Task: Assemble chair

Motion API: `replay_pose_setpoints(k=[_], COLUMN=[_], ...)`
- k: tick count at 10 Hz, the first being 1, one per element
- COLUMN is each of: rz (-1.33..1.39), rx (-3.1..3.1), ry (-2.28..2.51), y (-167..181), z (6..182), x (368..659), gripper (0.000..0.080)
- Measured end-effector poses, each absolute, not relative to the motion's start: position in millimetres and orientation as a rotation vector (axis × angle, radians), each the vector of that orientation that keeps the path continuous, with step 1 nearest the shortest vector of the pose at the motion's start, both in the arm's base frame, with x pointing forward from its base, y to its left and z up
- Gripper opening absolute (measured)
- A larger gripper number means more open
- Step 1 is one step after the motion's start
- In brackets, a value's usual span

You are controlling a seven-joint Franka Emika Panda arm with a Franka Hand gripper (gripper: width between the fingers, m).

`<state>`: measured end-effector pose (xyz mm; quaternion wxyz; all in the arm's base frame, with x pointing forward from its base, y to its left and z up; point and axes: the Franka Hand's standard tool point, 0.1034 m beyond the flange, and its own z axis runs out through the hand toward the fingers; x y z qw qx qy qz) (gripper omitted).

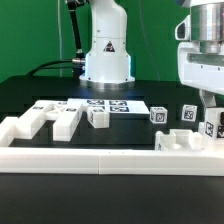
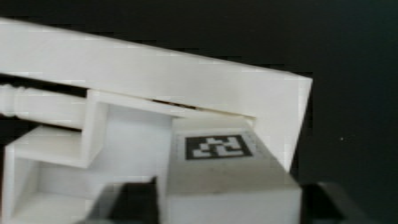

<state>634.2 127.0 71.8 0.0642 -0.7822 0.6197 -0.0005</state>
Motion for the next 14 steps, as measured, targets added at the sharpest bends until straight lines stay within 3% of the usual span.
replay_pose_setpoints(k=[1, 2, 3, 14], rz=[-0.007, -0.010, -0.022, -0.145], rx=[-2.417, -2.436, -2.523, -3.042], ry=[1.799, 1.773, 1.645, 0.327], y=[127.0, 127.1, 127.3, 127.8], z=[71.8, 71.9, 72.7, 73.2], x=[634.2, 634.4, 635.3, 636.0], gripper=[0.0568, 0.0568, 0.0638, 0.0649])
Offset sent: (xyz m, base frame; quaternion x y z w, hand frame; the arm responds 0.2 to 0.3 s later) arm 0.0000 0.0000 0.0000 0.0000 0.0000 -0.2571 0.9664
